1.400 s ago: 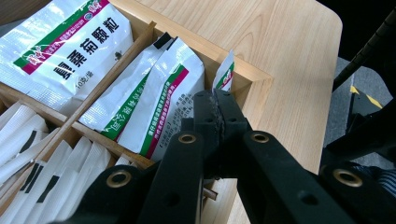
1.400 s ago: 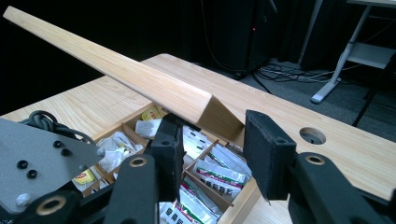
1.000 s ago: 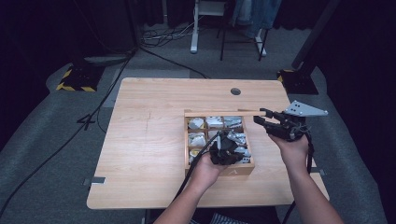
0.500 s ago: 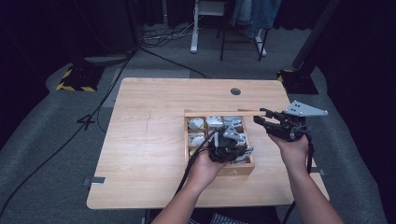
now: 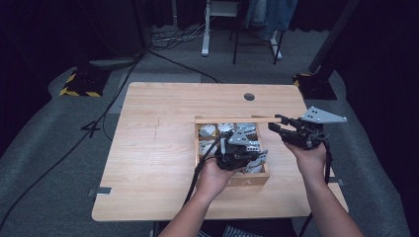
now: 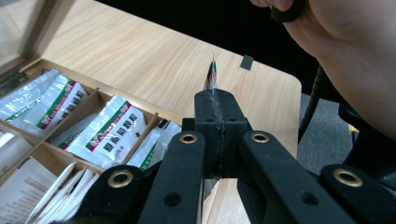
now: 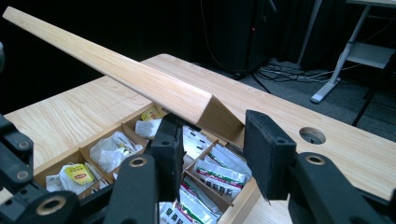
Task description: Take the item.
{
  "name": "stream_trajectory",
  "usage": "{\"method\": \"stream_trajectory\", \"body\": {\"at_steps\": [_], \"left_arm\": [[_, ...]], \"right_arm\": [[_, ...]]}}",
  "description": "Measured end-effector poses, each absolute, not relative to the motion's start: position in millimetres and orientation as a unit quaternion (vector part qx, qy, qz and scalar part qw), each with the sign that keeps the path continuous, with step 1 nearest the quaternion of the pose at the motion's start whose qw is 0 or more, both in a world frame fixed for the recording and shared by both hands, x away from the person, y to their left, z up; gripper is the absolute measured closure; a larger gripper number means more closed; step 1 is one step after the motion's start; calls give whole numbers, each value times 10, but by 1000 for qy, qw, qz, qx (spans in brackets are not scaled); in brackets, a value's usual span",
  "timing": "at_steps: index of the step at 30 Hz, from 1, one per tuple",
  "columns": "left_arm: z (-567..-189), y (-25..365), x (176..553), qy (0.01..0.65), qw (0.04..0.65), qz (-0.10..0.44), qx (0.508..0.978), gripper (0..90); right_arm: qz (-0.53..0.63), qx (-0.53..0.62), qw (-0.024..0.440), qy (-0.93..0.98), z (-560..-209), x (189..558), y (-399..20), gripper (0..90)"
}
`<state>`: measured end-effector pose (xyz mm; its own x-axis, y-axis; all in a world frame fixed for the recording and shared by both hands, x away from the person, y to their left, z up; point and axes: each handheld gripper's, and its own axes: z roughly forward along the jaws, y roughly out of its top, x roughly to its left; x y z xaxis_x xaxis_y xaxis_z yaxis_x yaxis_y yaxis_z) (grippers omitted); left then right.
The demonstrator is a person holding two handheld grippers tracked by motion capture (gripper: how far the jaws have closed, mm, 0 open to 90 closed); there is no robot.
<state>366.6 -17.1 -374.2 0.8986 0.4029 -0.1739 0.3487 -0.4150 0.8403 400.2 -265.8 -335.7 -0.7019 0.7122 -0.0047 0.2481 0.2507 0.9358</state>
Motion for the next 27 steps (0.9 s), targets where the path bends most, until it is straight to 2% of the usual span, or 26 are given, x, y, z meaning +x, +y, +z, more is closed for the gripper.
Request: {"method": "stream_trajectory", "body": {"at_steps": [17, 27], "left_arm": [[-3663, 170, 3595, 225, 513, 42, 828, 896], [-3589, 554, 3418, 224, 520, 60, 822, 896]], "right_arm": [[524, 316, 222, 759, -3360, 3998, -2657, 581], [522, 319, 223, 759, -3369, 3978, -2653, 580]]}}
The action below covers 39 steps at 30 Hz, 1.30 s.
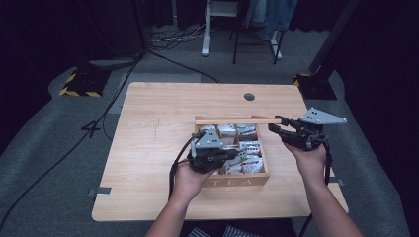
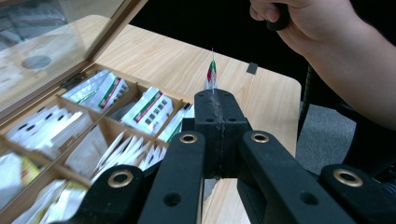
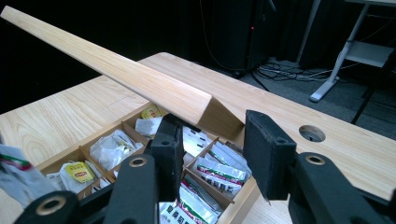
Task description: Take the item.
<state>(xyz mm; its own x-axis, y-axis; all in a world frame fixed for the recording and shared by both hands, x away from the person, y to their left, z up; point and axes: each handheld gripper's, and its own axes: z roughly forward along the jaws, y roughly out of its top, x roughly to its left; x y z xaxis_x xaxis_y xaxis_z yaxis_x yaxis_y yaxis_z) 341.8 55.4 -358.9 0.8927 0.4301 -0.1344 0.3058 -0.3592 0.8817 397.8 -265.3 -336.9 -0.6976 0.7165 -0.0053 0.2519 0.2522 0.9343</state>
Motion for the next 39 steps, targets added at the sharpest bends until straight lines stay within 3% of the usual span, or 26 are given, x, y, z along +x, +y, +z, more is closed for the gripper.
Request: {"method": "stream_trajectory", "body": {"at_steps": [17, 39], "left_arm": [[-3499, 1062, 3244, 246, 493, 95, 829, 896], [-3491, 1425, 3233, 280, 464, 114, 833, 896]], "right_arm": [[524, 318, 220, 759, -3375, 3982, -2657, 579], [524, 320, 216, 759, -3384, 3975, -2661, 576]]}}
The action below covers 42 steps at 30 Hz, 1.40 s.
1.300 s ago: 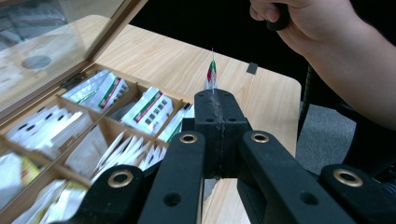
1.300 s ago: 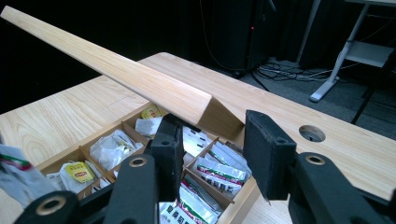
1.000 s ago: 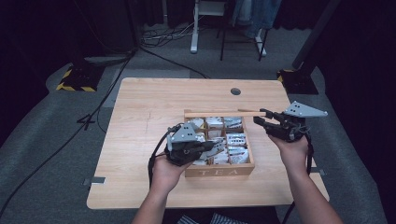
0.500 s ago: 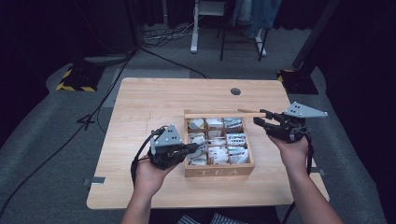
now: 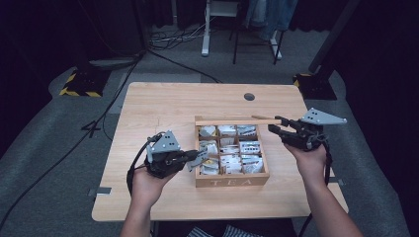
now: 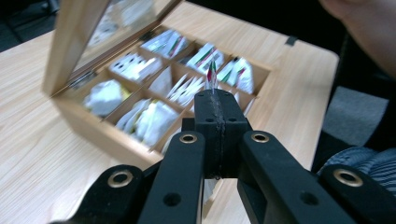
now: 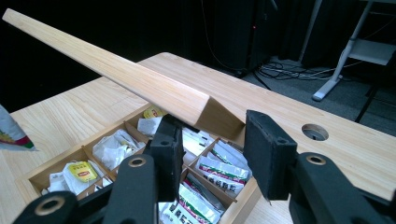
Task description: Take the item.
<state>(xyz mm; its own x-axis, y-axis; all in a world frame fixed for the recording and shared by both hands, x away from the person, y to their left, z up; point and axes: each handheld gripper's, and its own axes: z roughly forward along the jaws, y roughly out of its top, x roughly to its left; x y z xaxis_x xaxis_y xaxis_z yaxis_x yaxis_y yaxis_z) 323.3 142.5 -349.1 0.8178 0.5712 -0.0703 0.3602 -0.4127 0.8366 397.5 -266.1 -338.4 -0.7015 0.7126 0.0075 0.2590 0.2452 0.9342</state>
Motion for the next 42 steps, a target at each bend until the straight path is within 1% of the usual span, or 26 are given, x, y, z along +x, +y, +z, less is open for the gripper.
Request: {"method": "stream_trajectory", "body": {"at_steps": [2, 7, 15, 23, 37, 42], "left_arm": [[-3498, 1483, 3246, 293, 450, 125, 834, 895], [-3517, 1580, 3268, 305, 450, 121, 830, 895], [-3578, 1723, 3318, 330, 434, 132, 828, 895], [-3700, 1869, 3404, 372, 411, 139, 820, 894], [-3876, 2009, 3520, 415, 379, 148, 814, 894], [-3992, 2043, 3585, 436, 367, 149, 808, 894]], "right_arm": [[524, 320, 216, 759, -3384, 3975, -2661, 576], [525, 320, 216, 759, -3386, 3976, -2663, 576], [524, 319, 216, 759, -3386, 3976, -2663, 576], [524, 319, 216, 760, -3386, 3975, -2663, 576], [524, 318, 217, 760, -3389, 3973, -2665, 575], [524, 318, 216, 760, -3390, 3974, -2666, 575]]}}
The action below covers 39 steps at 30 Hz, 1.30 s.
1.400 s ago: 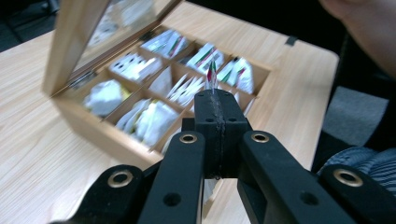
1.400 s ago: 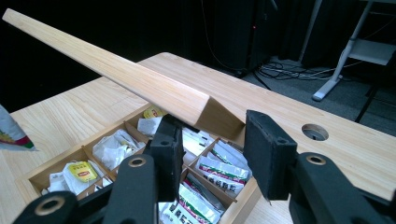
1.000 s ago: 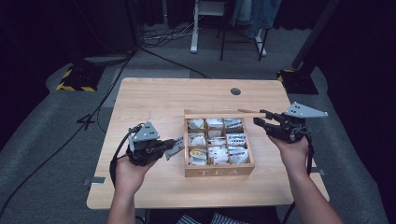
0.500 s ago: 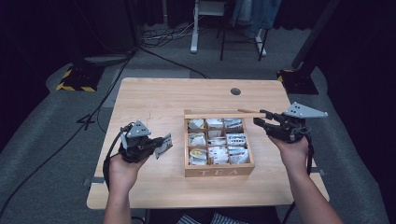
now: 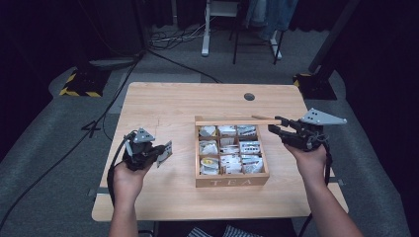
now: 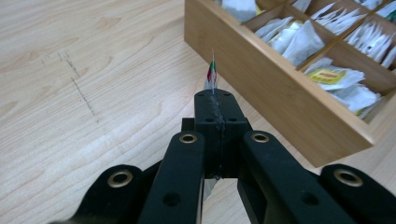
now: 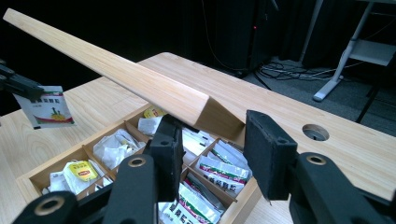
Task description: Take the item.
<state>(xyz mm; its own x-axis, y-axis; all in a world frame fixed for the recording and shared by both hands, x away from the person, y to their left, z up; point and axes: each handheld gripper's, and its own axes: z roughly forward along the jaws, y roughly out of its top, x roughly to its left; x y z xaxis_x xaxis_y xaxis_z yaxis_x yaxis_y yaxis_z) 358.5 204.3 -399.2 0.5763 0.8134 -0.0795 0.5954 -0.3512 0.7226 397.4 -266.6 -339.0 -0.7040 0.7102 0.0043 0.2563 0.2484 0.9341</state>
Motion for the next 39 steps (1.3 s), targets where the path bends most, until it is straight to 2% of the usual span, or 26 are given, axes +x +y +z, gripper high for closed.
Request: {"method": "stream_trajectory", "body": {"at_steps": [31, 34, 37, 39], "left_arm": [[-4460, 2335, 3782, 505, 372, 158, 763, 880], [-4468, 2341, 3790, 513, 362, 167, 760, 772], [-4448, 2345, 3797, 526, 350, 191, 751, 573], [-4433, 2340, 3792, 529, 342, 207, 748, 499]], "right_arm": [[524, 319, 217, 759, -3395, 3968, -2664, 575], [524, 318, 217, 759, -3395, 3968, -2664, 574], [524, 318, 217, 760, -3395, 3968, -2665, 574], [525, 318, 215, 759, -3397, 3972, -2666, 573]]}}
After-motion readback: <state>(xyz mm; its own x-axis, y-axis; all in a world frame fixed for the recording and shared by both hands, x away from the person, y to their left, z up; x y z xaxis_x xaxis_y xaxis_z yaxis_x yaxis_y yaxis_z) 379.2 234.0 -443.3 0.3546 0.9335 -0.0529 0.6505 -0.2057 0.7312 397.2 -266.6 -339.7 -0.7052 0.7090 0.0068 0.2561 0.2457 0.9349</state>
